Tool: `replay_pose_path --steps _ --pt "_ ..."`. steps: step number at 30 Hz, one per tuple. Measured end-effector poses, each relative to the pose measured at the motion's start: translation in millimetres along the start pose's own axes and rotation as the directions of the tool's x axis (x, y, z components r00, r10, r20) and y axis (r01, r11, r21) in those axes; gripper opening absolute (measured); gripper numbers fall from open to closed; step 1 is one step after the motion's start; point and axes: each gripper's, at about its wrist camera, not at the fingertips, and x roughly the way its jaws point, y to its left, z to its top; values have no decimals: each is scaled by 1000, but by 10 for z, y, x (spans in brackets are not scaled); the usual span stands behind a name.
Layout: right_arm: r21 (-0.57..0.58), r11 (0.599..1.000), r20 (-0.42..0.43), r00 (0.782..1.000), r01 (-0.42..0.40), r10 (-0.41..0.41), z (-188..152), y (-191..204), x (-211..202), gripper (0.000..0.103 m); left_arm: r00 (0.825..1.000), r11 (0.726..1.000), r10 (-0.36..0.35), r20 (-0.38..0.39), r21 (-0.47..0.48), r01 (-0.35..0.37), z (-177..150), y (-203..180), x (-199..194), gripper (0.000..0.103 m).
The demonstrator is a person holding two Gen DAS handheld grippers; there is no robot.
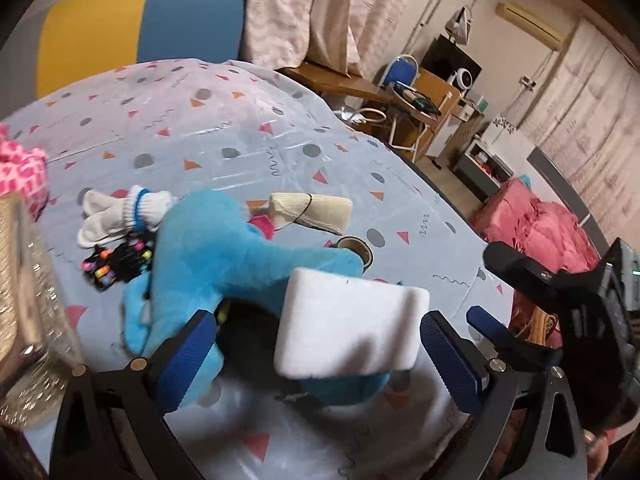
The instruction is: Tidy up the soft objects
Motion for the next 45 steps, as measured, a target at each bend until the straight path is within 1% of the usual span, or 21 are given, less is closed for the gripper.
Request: replay_pose_path --steps 1,3,4,5,9,10,12,13,17,19,23,25,27,28,29,32,35,39,42,43,45 --pt "7 1000 -6 1000 -1 1 0 -9 16 102 1000 1000 -2 -5 7 2 14 -3 53 100" --pt "20 1000 -20 1000 -6 6 -4 -30 43 103 1000 1000 -11 -20 9 11 29 -5 149 89" --pt "30 1000 -29 1000 -9 10 -6 -45 62 103 1000 1000 -14 -27 8 14 29 -7 194 79" --pt "38 999 -40 999 -12 14 -11 -55 84 103 999 999 -31 -42 4 32 20 3 244 63" --pt "24 999 -111 993 -46 48 -60 1 213 103 988 992 -120 -96 -44 117 -55 70 365 49" --pt "12 998 -123 991 -56 57 -76 27 228 103 989 991 -126 -80 -54 122 -81 87 333 43" --pt "-11 998 -139 988 -66 64 -104 73 250 103 988 989 -140 -60 -66 136 -132 106 241 39" --pt "-19 997 -148 987 -69 66 -118 89 263 103 987 987 -148 -55 -72 144 -155 104 203 32" --pt "-36 998 -148 988 -51 45 -134 114 270 103 987 985 -162 -19 -56 161 -301 106 -64 26" --pt "-41 998 -151 988 -45 38 -134 117 278 103 986 983 -169 -5 -71 168 -382 148 -184 26" --pt "-64 998 -145 989 -29 20 -132 136 268 102 986 965 -163 22 -207 164 -681 407 -444 28" --pt "-73 997 -145 989 -24 14 -135 146 268 103 991 957 -132 19 -257 132 -859 529 -538 32" --pt "-81 997 -146 989 -16 4 -140 156 274 102 996 951 -93 10 -295 92 -1033 629 -608 46" --pt "-84 996 -147 989 -15 2 -144 159 274 102 997 949 -79 -5 -308 74 -1112 669 -619 66" --pt "-88 996 -148 989 -11 -2 -147 164 274 102 999 948 -37 -29 -316 26 -1206 714 -652 79" --pt "-96 995 -153 988 -5 -10 -153 174 284 102 996 944 62 -57 -320 -77 -1353 793 -749 83" --pt "-98 995 -158 987 6 -21 -160 173 293 102 987 955 144 -73 -252 -158 -1401 753 -830 89" --pt "-102 994 -168 985 33 -50 -173 170 327 102 972 972 226 -65 -42 -229 -1409 538 -822 89" --pt "-116 982 -139 977 149 -164 -179 147 332 102 963 958 265 -58 134 -255 -1342 375 -728 89" --pt "-112 975 -127 970 191 -205 -175 130 327 102 962 953 267 -61 162 -254 -1309 353 -692 88" --pt "-97 971 -101 968 219 -229 -150 97 271 102 962 950 260 -81 198 -240 -1215 337 -612 88"
